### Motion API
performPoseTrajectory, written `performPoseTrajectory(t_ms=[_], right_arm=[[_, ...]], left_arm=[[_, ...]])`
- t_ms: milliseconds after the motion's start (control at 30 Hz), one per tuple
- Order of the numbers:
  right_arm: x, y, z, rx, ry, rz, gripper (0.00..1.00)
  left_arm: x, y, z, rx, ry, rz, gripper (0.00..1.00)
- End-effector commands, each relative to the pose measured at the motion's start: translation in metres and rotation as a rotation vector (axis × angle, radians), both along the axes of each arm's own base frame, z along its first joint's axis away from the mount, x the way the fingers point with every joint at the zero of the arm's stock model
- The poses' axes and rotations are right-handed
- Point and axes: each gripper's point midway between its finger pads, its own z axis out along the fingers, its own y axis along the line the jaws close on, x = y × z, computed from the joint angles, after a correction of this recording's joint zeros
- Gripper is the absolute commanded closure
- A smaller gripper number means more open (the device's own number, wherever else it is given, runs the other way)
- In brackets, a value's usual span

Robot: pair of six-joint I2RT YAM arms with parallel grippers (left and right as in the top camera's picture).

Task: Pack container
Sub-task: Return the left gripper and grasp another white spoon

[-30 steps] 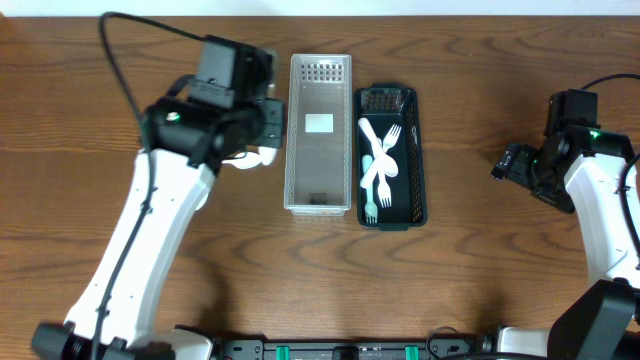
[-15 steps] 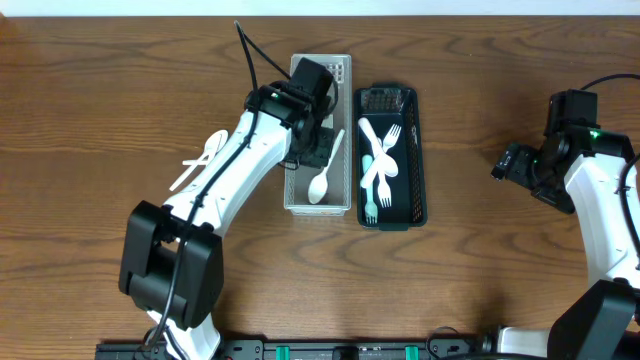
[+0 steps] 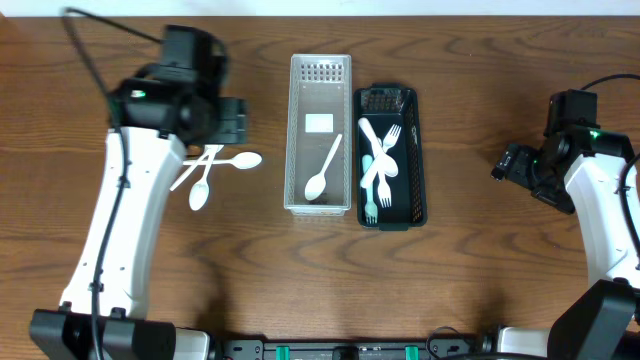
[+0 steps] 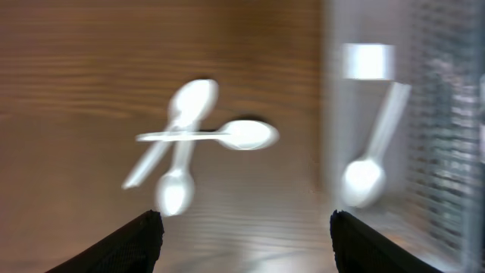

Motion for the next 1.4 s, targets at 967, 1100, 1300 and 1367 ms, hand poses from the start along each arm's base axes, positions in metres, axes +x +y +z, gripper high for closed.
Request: performPoseTrajectory(t_ms=[967, 1100, 1300, 1367], right_arm=[[-0.002, -0.001, -0.003, 0.007, 0.009, -0.016, 0.01], [-0.003, -0.001, -0.003, 0.007, 0.01, -0.016, 0.01], [-0.003, -0.001, -0.003, 0.008, 0.013, -0.016, 0.01], [-0.004, -0.001, -0.003, 0.009, 0.017, -0.016, 0.01]], left_arm=[[-0.004, 0.076, -0.2, 0.107, 0.564, -0.117, 0.43], [0.001, 0.07, -0.202, 0.068, 0.537, -0.121, 0.43], [0.006, 0.053, -0.203, -0.026, 0.51, -0.139, 0.47], [0.004, 0.053, -0.206, -0.027, 0.516, -0.139, 0.48]])
